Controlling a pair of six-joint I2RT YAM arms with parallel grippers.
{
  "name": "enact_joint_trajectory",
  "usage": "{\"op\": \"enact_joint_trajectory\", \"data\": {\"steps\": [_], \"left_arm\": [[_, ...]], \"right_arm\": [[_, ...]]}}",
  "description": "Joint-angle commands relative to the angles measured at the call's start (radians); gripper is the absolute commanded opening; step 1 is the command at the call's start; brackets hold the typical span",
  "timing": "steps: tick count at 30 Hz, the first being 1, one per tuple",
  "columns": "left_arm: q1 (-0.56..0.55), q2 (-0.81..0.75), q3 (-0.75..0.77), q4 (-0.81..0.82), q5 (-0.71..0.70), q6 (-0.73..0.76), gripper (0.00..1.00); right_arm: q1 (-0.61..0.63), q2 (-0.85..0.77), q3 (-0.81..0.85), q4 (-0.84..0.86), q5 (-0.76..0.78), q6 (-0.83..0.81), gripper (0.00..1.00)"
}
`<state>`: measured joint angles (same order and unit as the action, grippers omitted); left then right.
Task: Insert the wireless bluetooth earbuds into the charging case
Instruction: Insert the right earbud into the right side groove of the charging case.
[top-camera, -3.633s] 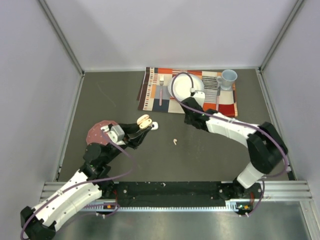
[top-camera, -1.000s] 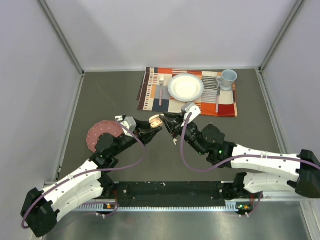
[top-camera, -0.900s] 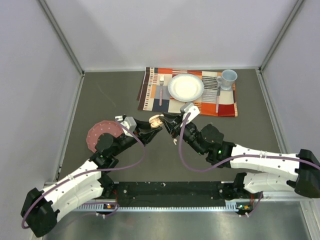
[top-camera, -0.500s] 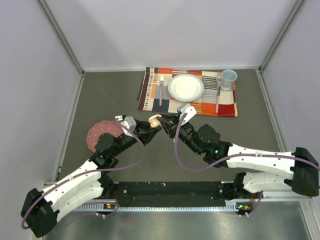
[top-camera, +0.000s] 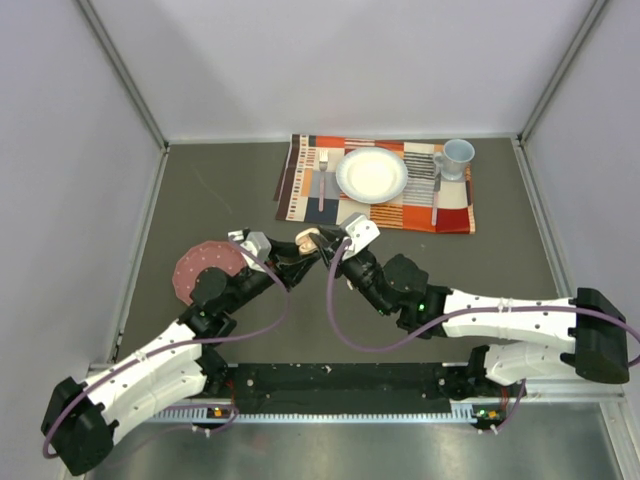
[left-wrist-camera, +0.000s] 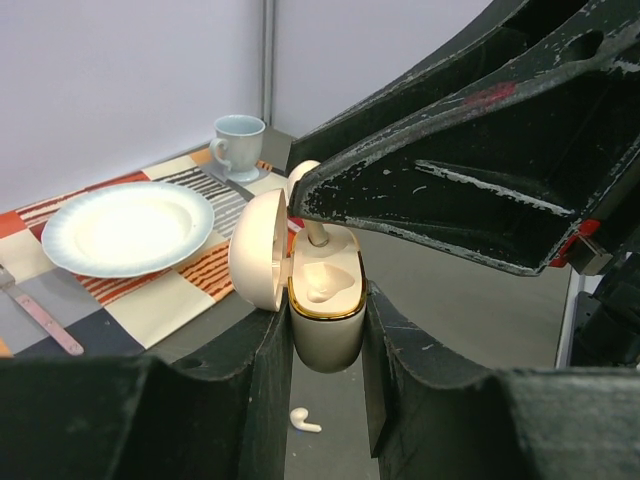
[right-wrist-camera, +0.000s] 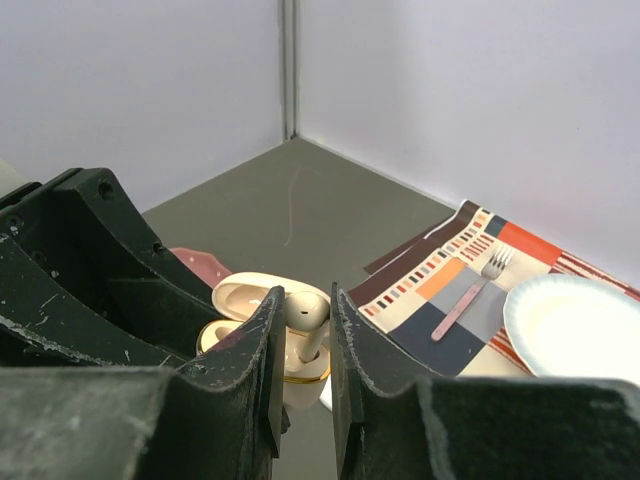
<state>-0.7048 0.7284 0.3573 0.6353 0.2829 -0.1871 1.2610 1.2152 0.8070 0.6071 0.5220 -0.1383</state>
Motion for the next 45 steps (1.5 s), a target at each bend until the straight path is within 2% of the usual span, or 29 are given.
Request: {"op": "enact_joint_trajectory", "data": {"steps": [1, 10, 26, 32, 45], "left_arm": [[0.004, -0.03, 0.002, 0.099, -0.048, -0.012, 0.0], [0.004, -0.057, -0.008, 0.092, -0.102, -0.028, 0.0], [0.004, -0.064, -0.026, 0.132, -0.105, -0.031, 0.0], [0.004, -0.087, -0.058, 0.191, -0.054, -0.006, 0.0], [0.004, -0.086, -0.101, 0.262, 0.002, 0.052, 0.0]], "right_arm": [[0.029, 0.018, 0.021, 0.011, 0.007, -0.02, 0.0], [0.038, 0.013, 0.012, -0.012, -0.028, -0.027, 0.0], [0.04, 0.03, 0.051, -0.058, -0.039, -0.007, 0.0], [0.04, 0.041, 0.058, -0.049, 0.013, -0.007, 0.0], [0.041, -0.013, 0.083, -0.058, -0.033, 0.008, 0.0]]}}
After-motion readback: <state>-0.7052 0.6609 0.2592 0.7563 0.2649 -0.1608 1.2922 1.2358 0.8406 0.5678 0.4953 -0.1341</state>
